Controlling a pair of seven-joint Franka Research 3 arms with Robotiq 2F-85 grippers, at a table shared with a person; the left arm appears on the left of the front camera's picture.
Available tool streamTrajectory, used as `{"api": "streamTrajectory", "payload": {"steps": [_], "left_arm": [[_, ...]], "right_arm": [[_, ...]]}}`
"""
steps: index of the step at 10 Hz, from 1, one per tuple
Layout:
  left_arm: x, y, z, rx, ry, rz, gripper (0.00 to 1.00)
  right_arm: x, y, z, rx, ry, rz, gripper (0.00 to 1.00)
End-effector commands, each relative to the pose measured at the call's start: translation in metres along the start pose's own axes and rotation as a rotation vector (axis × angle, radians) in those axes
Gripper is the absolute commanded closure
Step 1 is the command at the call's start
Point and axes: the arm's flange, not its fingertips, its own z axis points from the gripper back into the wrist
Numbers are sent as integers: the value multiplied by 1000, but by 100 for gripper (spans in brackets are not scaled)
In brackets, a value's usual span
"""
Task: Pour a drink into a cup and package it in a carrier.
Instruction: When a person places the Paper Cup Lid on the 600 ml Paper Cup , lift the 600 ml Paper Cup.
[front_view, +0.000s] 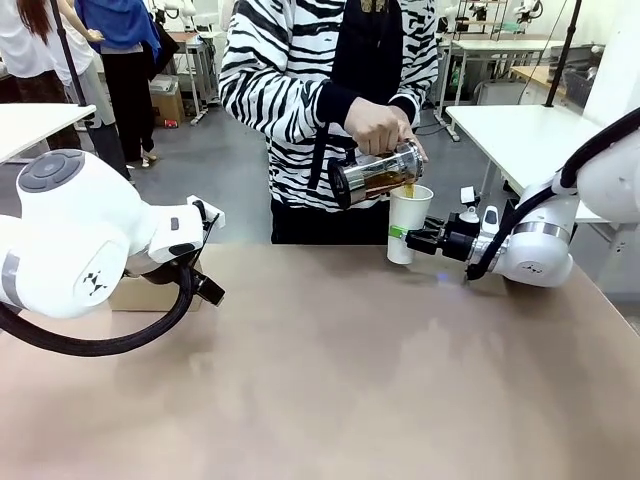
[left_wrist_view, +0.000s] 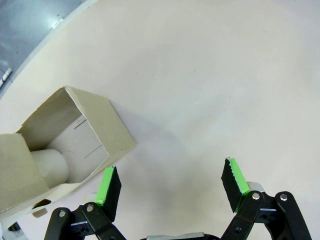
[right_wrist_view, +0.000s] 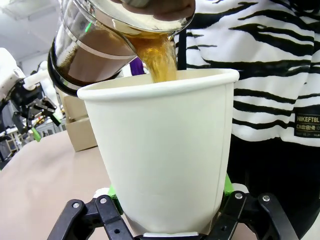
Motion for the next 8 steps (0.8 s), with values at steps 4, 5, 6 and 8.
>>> {"api": "streamTrajectory", "payload": {"steps": [4, 5, 6, 8], "left_arm": [[0, 0, 0, -2, -1, 0, 0], [0, 0, 0, -2, -1, 0, 0], [0, 0, 0, -2, -1, 0, 0], [0, 0, 0, -2, -1, 0, 0]], "right_arm": [[5, 4, -1, -11, -12, -2, 20], [5, 4, -1, -11, -12, -2, 20], [5, 4, -1, -11, -12, -2, 20], [5, 4, -1, -11, -12, -2, 20]]}}
